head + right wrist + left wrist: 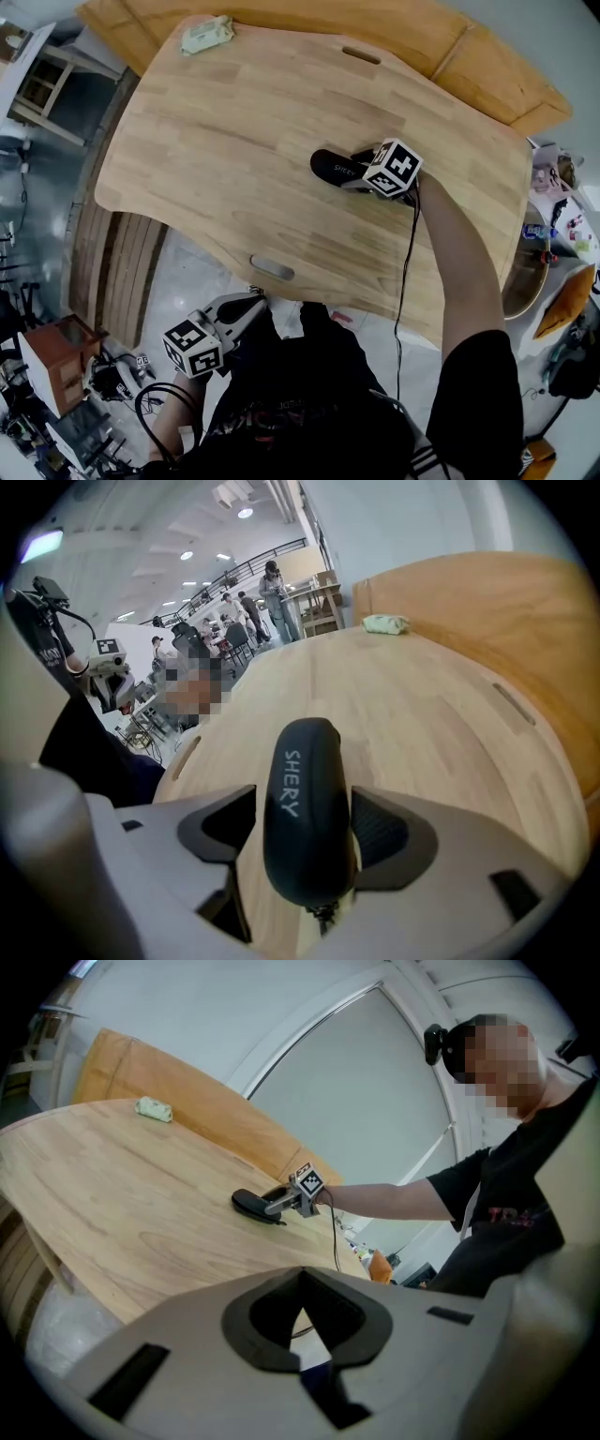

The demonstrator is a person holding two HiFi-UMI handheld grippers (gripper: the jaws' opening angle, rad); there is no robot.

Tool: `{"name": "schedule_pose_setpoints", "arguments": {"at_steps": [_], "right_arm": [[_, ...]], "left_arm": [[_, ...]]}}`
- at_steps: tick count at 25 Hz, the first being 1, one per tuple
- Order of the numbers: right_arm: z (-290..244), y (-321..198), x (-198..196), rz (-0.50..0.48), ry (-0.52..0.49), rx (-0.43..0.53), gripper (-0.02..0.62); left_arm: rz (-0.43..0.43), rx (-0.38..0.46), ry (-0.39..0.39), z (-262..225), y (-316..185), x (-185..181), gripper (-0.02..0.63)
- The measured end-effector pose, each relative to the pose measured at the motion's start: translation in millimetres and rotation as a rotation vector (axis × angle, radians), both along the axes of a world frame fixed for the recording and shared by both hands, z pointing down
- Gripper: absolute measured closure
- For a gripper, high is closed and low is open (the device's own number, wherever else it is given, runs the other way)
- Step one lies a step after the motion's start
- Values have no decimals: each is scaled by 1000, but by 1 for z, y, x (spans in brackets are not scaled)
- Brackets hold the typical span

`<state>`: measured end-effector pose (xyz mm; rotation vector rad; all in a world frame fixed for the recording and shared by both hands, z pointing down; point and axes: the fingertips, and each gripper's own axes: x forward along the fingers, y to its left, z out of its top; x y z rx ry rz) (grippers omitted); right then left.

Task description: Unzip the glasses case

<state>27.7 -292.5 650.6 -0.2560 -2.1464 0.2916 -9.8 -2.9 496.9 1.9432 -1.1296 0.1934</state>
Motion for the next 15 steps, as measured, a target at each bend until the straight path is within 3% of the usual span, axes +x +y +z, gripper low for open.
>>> {"name": "schedule_pose_setpoints", "arguments": {"at_steps": [6, 9, 11, 15], "right_arm": [[-29, -11, 2, 67, -68, 38, 268], [-57, -27, 11, 185, -156, 79, 289], [-82, -40, 22, 309, -240, 118, 564], [-128, -44, 45, 536, -405, 112, 579]], "left_arm": [[32, 25, -3, -3, 8, 3, 597], [51, 55, -2, -6, 5, 3, 597], [73, 79, -1, -9, 2, 4, 597], [137, 118, 9, -15, -1, 6, 597]]}}
